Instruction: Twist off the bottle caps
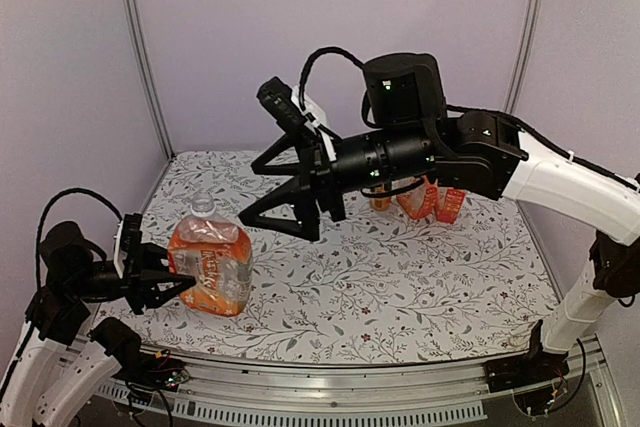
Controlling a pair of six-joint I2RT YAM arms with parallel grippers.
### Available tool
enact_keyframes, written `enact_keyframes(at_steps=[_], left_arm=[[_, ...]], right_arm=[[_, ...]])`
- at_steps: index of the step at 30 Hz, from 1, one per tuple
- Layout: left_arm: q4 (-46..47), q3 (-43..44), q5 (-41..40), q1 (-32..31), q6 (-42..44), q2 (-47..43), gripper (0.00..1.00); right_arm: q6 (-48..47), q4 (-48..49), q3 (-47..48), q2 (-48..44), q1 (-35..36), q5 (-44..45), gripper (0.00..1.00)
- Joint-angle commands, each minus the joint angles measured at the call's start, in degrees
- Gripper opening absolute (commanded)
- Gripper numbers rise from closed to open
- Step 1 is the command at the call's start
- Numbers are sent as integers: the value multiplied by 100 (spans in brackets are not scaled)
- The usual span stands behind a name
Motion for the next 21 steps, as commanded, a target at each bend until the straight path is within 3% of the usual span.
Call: enact_keyframes(at_steps=[1, 12, 16, 19, 21], left_arm=[[156, -67, 201, 85, -52, -47, 0], [191, -93, 192, 95, -61, -72, 0], [191, -96, 191, 98, -61, -64, 0], [191, -99, 182, 97, -61, -58, 0], [198, -104, 172, 107, -65, -53, 0]], right_arm=[[-16, 149, 448, 698, 309, 179, 98], [217, -64, 956, 1270, 552, 597, 90], [415, -119, 1049, 1424, 560, 462, 79], [476, -128, 1131, 1501, 560, 329, 62], [497, -138, 1152, 1526, 560, 312, 57]])
